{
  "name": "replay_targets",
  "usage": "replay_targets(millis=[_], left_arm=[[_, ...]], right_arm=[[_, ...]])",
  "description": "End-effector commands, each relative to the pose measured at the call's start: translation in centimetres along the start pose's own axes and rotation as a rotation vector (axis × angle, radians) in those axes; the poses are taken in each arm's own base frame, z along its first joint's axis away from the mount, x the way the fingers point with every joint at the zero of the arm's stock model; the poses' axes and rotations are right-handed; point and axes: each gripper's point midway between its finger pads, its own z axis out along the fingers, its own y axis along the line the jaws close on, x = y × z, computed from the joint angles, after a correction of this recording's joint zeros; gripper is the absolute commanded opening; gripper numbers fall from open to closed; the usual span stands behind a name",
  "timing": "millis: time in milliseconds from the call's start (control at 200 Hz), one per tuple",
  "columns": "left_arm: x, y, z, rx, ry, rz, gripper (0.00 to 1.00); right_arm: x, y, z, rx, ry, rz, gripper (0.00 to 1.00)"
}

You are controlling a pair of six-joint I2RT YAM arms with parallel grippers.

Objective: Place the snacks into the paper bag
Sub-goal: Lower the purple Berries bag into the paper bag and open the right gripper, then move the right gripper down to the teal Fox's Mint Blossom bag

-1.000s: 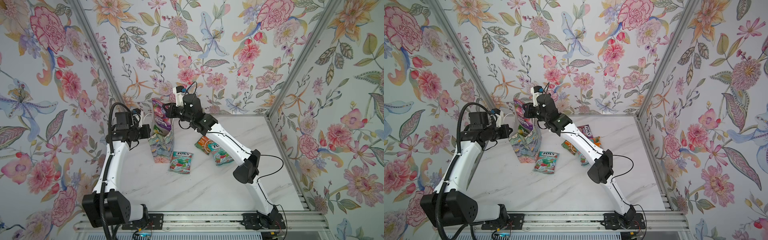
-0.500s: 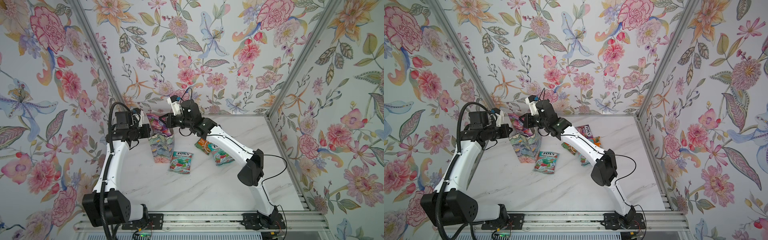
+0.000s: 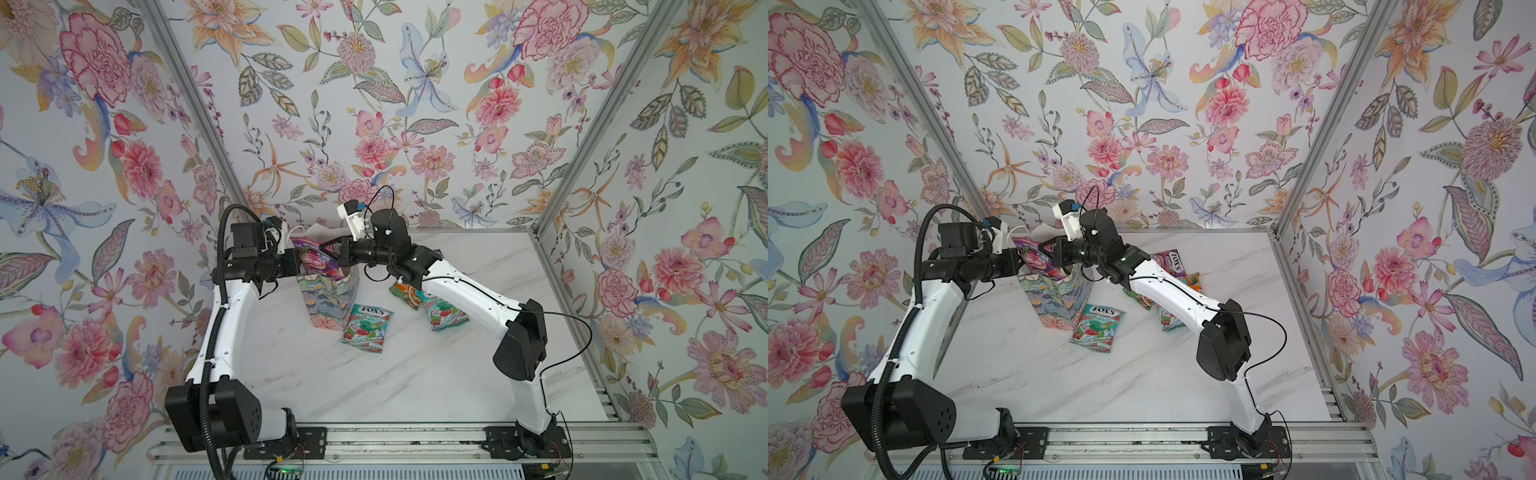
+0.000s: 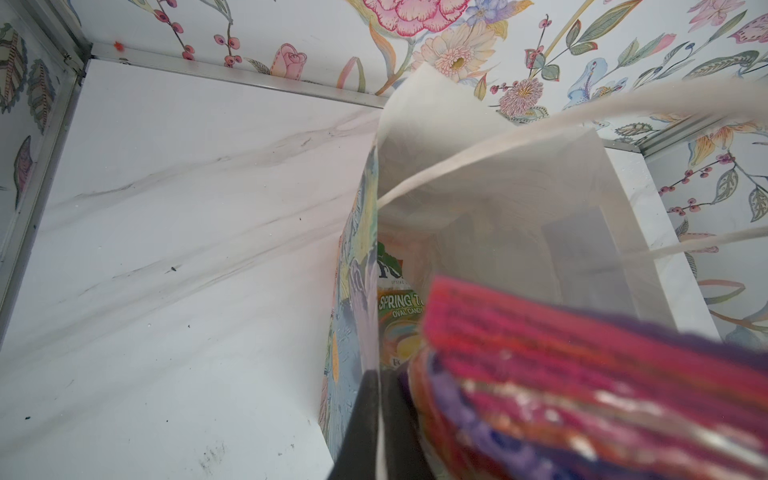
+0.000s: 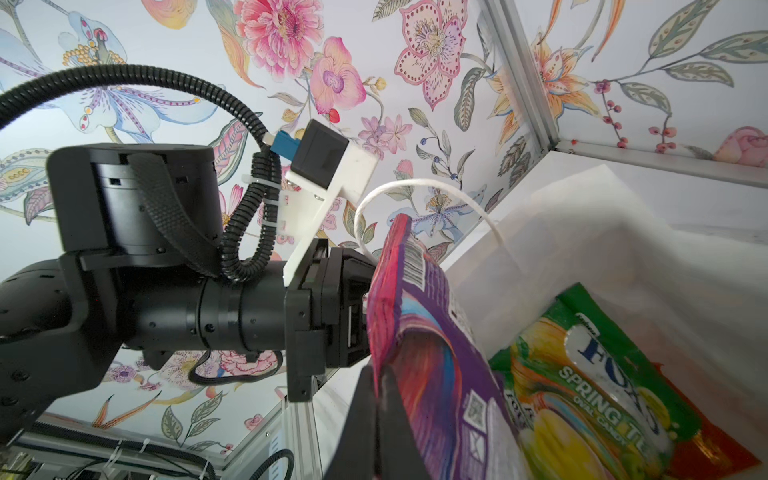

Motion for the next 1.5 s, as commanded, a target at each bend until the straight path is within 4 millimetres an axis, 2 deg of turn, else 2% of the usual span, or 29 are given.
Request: replay_targets(millis=[0,100,130,235,305,490,586,736,881,1101,1181,1361,1496], left_arm=[[-0.7,-0.4,-0.3,0.002,-0.008,0.015,0.02],[-0.8,-0.4,-0.4,0.0,-0.011,0.017,0.02],[-0.8,-0.5,-0.4,0.003,-0.011,0.017,0.02],[-0.9,-0.4,-0.5,0.003,-0.013,0.017,0.02],[-0.9,-0.5,-0.5,0.003,-0.013,0.018,0.02],[-0.8,-0.5,-0.7,0.001,-0.013,0.019,0.02],[-0.9,-0.5,-0.7,-0.001,-0.015,0.021,0.02],[-0.8,-0.5,-0.6,0.004,-0.013,0.018,0.02],[-0.8,-0.5,-0.5,0.004,-0.012,0.02,0.02],[-0.7,-0.5,-0.6,0.005,-0.013,0.018,0.02],[-0.8,-0.6,-0.7,0.005,-0.018,0.017,0.02],[-0.9,-0.5,-0.7,0.004,-0.02,0.014,0.02],[-0.7,-0.5,-0.5,0.005,-0.014,0.009,0.02]], right_arm=[[-2.2,3.4,-2.0,-0.096,-0.066,-0.035,0.0],[-1.9,3.1,-2.4,-0.091,-0.067,-0.03,0.02],[-1.8,3.1,-2.5,-0.092,-0.068,-0.029,0.07],[-1.9,3.2,-3.1,-0.093,-0.077,-0.03,0.33],[-2.4,3.5,-3.5,-0.095,-0.091,-0.034,0.42],[-3.8,4.2,-4.9,-0.103,-0.133,-0.052,0.44],[-4.1,4.0,-5.5,-0.084,-0.14,-0.042,0.44],[-4.1,2.7,-6.4,-0.028,-0.134,-0.013,0.44],[-2.9,0.6,-8.2,0.05,-0.127,0.02,0.44],[0.5,-2.9,-12.8,0.191,-0.119,0.08,0.44],[2.5,-5.0,-14.8,0.266,-0.111,0.117,0.44],[8.6,-10.4,-18.2,0.42,-0.057,0.24,0.44],[13.4,-13.4,-18.8,0.478,0.006,0.349,0.44]])
